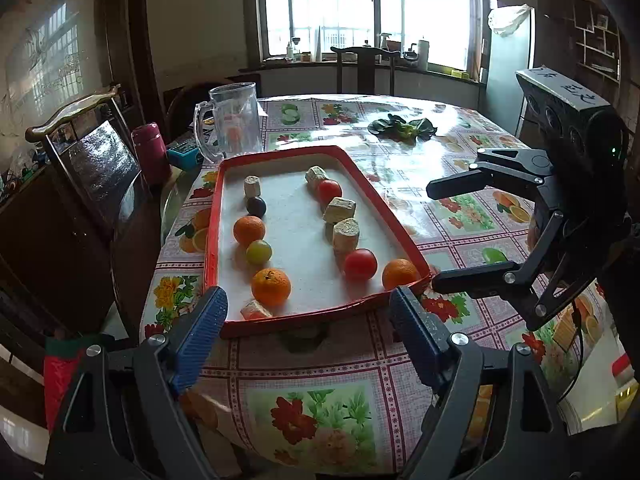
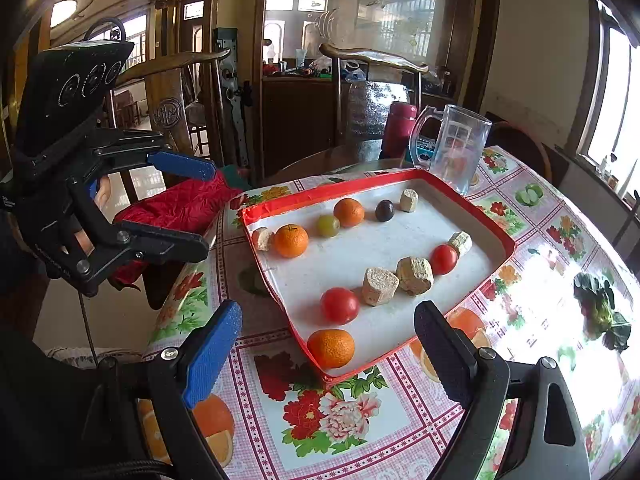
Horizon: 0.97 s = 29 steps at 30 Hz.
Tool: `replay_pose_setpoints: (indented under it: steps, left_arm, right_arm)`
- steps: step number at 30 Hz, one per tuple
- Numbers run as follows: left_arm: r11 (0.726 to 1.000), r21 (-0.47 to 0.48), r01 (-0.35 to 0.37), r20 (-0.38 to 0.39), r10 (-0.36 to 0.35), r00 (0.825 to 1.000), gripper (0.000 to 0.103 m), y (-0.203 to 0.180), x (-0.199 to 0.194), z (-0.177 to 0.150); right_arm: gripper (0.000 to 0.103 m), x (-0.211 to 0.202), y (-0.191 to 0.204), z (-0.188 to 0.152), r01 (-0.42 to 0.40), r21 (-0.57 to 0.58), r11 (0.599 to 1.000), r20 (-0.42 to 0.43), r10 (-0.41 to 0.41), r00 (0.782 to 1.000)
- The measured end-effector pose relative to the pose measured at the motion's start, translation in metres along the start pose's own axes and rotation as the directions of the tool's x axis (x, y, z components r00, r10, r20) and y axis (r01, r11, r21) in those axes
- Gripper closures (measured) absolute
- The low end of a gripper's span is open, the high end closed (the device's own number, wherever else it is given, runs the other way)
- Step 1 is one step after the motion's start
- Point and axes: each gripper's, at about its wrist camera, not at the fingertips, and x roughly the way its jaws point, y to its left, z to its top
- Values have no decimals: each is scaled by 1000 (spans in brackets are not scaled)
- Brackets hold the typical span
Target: Organize fruits
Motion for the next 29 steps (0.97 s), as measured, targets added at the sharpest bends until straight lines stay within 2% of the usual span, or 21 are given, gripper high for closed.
replay_pose_setpoints:
  steps: [29]
  left_arm:
    - [1000, -12, -21, 6, 21, 1000, 19, 6, 1, 4]
  right_arm:
    - [14, 1, -2, 0, -11, 2, 1000, 9, 11, 1000]
